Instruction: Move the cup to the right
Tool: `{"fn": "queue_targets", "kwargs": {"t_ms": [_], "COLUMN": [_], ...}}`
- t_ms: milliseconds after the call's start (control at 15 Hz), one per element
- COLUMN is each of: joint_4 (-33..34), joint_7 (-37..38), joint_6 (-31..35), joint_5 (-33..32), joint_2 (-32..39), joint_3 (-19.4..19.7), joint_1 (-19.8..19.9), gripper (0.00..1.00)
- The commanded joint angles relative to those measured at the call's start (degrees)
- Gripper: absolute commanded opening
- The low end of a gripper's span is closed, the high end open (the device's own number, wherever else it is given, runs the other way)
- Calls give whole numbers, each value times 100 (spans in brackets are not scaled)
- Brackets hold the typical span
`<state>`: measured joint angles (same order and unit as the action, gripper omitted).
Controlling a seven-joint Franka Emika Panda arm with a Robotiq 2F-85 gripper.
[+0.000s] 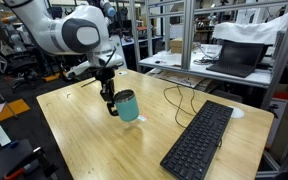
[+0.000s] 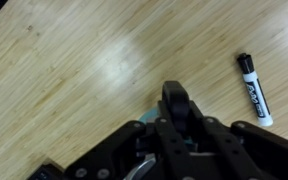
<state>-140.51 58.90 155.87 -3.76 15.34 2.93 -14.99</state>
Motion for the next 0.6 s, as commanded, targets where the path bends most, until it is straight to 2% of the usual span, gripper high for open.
{"fn": "queue_targets", "kwargs": {"t_ms": [0, 267, 533], "joint_4": [-359, -550, -518], "joint_7": [-499, -1235, -1922], "joint_6": [753, 1140, 1195], "joint_5": [532, 1459, 2225], "joint_2": [11, 197, 351], "joint_3": [-289, -607, -902], "joint_1": [363, 704, 1004], "gripper": [5, 5, 5]}}
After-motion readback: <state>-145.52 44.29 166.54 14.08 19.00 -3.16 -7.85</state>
